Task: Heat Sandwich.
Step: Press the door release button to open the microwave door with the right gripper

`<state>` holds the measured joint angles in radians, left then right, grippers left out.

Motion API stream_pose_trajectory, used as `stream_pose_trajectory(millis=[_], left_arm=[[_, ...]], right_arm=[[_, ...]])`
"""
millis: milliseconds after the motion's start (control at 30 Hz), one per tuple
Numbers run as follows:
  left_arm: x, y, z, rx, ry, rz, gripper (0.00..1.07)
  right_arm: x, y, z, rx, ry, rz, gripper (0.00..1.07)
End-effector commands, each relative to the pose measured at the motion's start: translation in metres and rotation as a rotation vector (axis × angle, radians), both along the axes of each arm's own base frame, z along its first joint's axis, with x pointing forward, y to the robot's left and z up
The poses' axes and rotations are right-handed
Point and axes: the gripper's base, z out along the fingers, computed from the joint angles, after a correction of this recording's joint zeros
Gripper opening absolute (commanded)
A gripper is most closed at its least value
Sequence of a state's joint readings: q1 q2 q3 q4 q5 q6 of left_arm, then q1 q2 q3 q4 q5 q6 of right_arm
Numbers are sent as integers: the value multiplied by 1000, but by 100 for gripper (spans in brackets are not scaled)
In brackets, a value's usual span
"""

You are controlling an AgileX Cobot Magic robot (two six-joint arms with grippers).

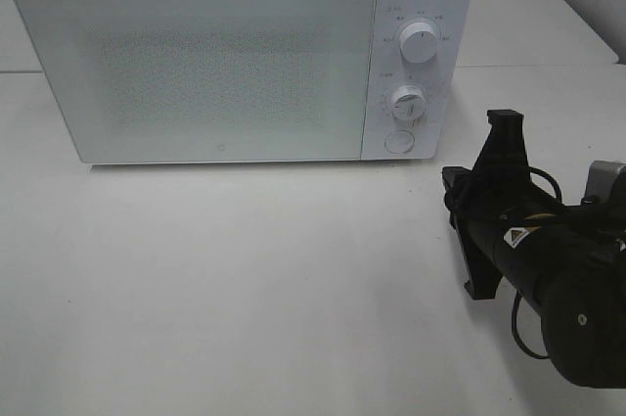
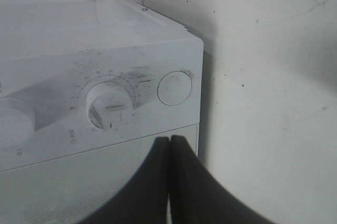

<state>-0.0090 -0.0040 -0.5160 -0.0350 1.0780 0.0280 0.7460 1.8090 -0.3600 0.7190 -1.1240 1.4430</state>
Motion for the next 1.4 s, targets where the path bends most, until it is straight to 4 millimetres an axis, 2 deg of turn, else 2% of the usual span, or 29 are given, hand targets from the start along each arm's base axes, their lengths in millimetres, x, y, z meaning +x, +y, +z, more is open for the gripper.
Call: stream_pose_trajectory(millis=[33, 333, 467, 700, 1100, 1400], left_arm=[[-1, 0, 1, -5, -18, -1, 98], [-1, 0, 1, -5, -18, -1, 98], [-1, 0, 1, -5, -18, -1, 98], [-1, 0, 1, -5, -18, -1, 98], [-1, 0, 1, -5, -18, -1, 98], [-1, 0, 1, -5, -18, -1, 98]], right_arm=[[0, 3, -1, 0, 19, 20, 0], [8, 11, 0, 15, 54, 54, 0], [28, 13, 6, 22, 67, 83, 0], [42, 8, 5, 8, 68, 75, 0], [69, 19, -20, 29, 100, 47, 0], [85, 29, -31, 33, 96, 40, 0]])
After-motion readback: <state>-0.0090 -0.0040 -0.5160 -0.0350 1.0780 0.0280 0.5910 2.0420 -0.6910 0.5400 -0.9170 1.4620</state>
